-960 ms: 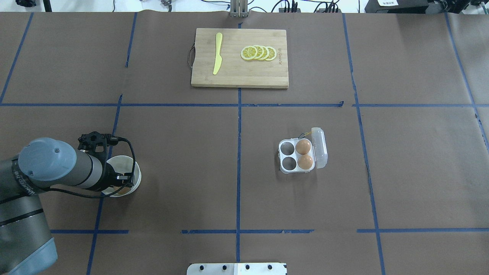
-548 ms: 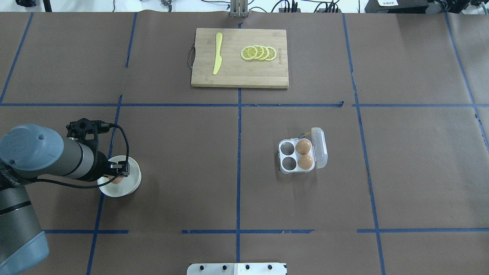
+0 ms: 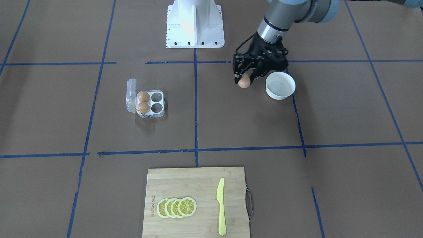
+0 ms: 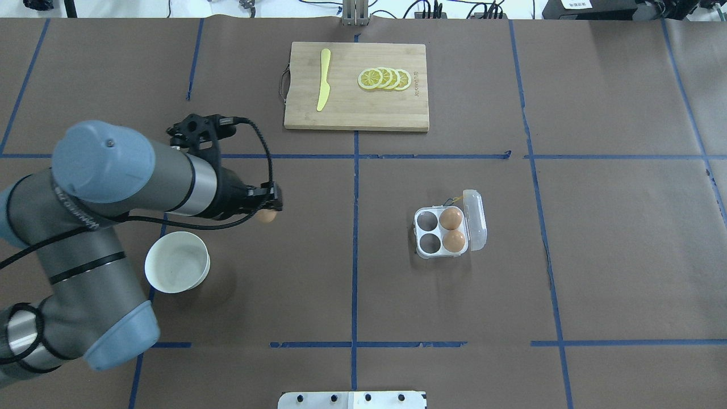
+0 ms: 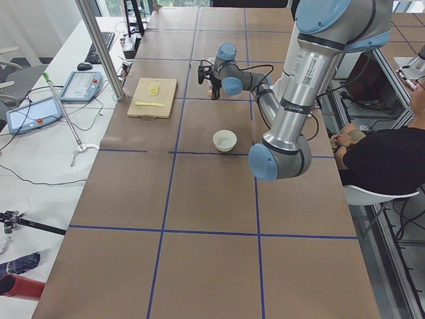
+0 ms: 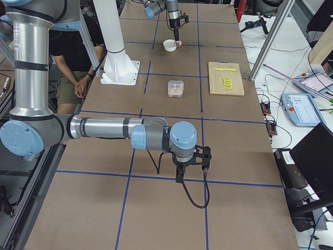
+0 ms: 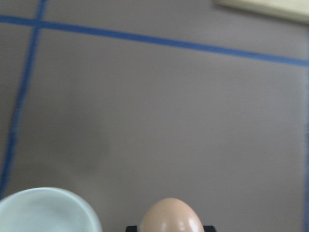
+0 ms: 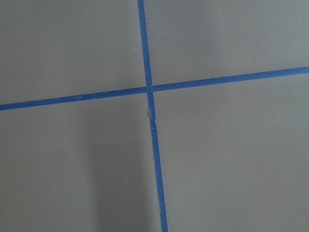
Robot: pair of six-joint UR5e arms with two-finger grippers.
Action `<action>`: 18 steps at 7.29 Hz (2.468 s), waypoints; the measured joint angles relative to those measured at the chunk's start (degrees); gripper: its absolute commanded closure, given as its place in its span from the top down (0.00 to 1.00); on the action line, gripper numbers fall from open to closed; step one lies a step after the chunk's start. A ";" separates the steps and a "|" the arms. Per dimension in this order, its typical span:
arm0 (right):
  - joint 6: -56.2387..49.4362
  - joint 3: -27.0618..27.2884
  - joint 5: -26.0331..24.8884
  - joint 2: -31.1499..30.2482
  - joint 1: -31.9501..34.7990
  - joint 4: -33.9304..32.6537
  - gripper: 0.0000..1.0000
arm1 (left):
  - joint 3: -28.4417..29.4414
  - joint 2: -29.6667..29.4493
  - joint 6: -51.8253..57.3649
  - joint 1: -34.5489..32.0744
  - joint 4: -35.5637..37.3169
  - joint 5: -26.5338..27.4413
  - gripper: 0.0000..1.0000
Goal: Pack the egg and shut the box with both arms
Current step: 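Lift the egg with the left gripper and carry it to the clear carton, then lower the egg into an empty carton slot and open the left gripper, then withdraw the left arm while the right arm reaches toward the carton lid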
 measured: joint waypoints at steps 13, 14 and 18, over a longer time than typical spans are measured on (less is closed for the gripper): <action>2.72 0.17 3.73 0.75 0.00 0.12 1.00 | 35.80 -23.83 -1.22 11.70 -29.57 12.89 1.00; 4.76 0.48 3.85 1.48 -0.08 0.15 1.00 | 33.96 -23.57 -1.66 10.24 -26.62 10.17 1.00; 25.19 3.96 5.30 4.90 -10.98 9.96 0.66 | 15.33 -15.04 4.81 1.27 -2.15 -0.62 1.00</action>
